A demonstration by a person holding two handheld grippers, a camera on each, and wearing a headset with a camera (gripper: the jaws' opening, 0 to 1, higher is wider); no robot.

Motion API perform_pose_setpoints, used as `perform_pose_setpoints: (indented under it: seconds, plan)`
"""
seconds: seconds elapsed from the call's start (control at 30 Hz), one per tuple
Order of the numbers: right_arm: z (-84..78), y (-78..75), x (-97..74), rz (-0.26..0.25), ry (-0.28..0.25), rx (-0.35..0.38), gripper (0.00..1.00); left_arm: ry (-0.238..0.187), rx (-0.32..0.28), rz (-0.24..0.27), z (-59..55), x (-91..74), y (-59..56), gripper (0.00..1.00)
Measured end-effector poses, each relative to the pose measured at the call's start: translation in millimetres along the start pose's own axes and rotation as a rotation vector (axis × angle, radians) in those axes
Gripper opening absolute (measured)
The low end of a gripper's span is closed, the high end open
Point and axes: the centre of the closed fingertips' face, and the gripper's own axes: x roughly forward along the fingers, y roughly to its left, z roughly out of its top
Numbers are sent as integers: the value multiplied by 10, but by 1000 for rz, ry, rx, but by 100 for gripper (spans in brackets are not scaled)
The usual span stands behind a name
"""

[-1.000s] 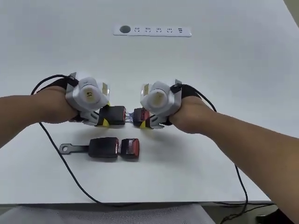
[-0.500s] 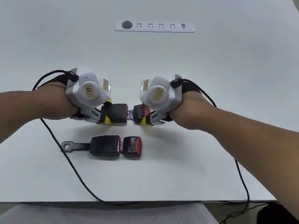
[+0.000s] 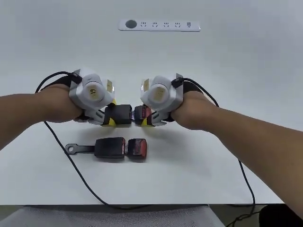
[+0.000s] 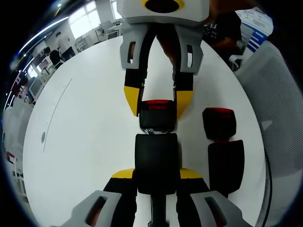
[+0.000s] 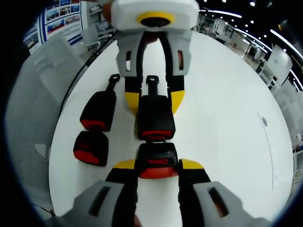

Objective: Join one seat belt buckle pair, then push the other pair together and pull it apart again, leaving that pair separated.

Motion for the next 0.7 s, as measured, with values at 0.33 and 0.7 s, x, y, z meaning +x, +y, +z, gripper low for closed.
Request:
perform_pose_setpoints:
  seconds: [0.33,0.7]
  plan:
    - [17,-1,-22,-14,-6,9,31,8,-7,-6,-5,0,5,31]
    - [-148,26,-130,2,-1,21,33,0,-1,5,-7,-5,1,32]
